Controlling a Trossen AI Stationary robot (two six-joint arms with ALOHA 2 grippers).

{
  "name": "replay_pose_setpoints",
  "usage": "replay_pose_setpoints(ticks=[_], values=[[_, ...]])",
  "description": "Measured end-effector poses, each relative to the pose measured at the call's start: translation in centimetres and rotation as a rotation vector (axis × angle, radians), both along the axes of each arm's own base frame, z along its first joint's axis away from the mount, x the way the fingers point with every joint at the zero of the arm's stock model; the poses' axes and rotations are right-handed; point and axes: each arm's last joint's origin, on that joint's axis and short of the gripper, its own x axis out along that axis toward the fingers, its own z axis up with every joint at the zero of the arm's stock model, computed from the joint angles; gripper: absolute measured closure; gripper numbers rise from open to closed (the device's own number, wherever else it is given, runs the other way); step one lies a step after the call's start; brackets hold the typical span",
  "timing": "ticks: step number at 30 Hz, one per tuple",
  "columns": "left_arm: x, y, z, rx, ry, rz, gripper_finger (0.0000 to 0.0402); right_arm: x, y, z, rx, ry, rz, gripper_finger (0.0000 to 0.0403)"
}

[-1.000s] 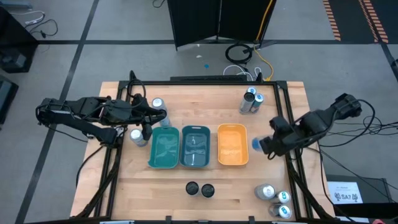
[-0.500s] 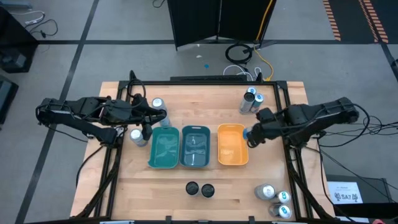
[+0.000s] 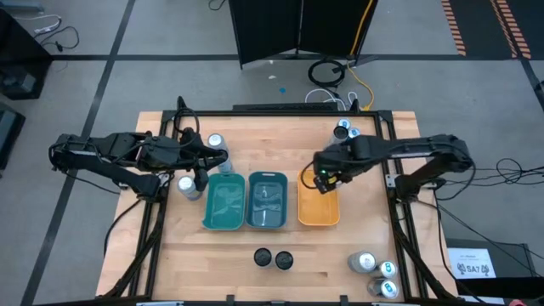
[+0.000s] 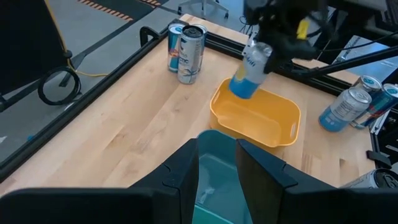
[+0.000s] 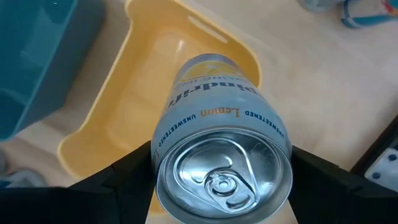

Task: Sort soda cans
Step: Put the middle right silver soda can into the yellow bin

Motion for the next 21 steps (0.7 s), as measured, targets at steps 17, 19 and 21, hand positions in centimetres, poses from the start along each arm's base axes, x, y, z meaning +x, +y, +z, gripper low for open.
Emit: replay_pose_setpoints(ticks=[17, 19, 21], values=[[0.0, 0.0, 0.0, 0.001, 0.003, -0.001, 0.0285, 4.1, -1.9, -5.2, 0.046, 0.14, 0.09, 0.0122], [0.0, 0.0, 0.0, 0.001, 0.003, 0.0, 0.0285, 4.2, -2.0, -5.4, 0.039, 0.146, 0.092, 0.0122], [0.0, 0.0, 0.0, 0.001, 0.004, 0.0, 0.0285, 4.2, -2.1, -5.4, 0.033, 0.14, 0.096, 0.0121]])
